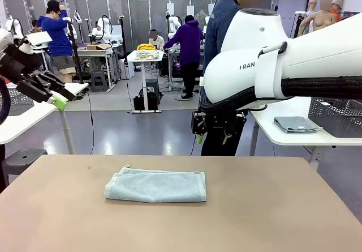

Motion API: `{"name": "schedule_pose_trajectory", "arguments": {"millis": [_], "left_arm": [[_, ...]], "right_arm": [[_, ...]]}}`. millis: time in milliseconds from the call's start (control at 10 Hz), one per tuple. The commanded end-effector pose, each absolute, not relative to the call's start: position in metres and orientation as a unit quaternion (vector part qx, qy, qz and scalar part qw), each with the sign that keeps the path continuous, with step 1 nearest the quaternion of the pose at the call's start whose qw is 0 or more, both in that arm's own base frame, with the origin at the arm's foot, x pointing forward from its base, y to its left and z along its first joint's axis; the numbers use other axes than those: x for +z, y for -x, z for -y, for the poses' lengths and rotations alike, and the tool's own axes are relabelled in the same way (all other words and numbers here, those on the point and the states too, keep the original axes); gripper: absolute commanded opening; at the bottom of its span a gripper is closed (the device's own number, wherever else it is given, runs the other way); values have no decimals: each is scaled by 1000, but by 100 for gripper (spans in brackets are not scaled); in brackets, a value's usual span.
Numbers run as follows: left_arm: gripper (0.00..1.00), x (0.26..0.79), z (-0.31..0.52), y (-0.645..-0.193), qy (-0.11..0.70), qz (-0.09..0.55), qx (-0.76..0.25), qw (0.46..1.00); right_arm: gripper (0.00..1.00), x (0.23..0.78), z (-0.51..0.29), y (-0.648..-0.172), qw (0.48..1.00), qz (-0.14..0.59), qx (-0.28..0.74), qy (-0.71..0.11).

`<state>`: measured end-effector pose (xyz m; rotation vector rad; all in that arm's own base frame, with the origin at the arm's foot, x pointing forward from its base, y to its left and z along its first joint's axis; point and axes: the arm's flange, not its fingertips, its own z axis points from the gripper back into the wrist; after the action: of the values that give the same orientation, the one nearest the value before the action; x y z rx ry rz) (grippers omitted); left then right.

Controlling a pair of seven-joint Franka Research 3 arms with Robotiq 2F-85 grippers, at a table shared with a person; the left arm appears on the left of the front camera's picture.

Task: Fold the towels and place them in the basket.
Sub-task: When a person lays out a Towel with hook on the table, fold it in half twice.

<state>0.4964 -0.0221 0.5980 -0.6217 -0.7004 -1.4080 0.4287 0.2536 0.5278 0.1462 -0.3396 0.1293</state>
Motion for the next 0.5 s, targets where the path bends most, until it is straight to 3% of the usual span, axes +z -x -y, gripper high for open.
{"name": "schedule_pose_trajectory", "arguments": {"millis": [0, 400], "left_arm": [[78, 598, 22, -493, 273, 314, -623, 663], [78, 598, 22, -493, 273, 314, -623, 663]], "right_arm": [[73, 512, -243, -442, 983, 163, 23, -81], [73, 448, -217, -461, 983, 141, -67, -97]]}}
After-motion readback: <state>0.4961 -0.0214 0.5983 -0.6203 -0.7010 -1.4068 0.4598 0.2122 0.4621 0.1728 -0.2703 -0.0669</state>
